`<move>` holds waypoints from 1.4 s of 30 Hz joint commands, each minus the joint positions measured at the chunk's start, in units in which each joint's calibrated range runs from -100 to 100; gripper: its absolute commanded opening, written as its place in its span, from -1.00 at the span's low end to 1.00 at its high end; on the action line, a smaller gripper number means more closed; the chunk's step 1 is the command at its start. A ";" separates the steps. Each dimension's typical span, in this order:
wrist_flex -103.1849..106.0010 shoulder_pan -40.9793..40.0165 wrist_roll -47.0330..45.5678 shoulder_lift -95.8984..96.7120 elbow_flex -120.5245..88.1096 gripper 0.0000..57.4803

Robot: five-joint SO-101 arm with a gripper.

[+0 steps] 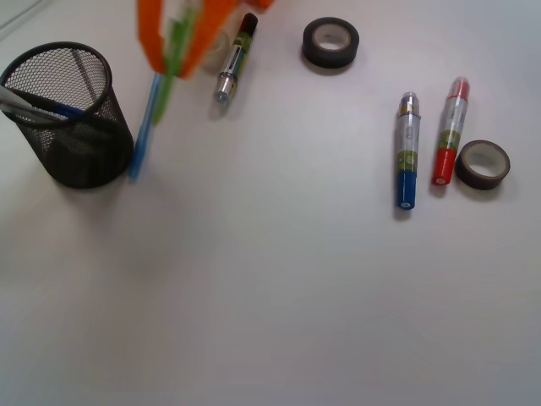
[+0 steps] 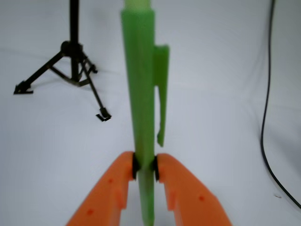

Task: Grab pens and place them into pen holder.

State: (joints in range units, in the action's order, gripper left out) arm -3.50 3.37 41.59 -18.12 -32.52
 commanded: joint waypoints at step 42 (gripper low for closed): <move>-13.47 16.56 2.78 -34.45 -31.42 -0.28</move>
State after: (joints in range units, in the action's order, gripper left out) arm 7.13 18.83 44.42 -41.99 -67.83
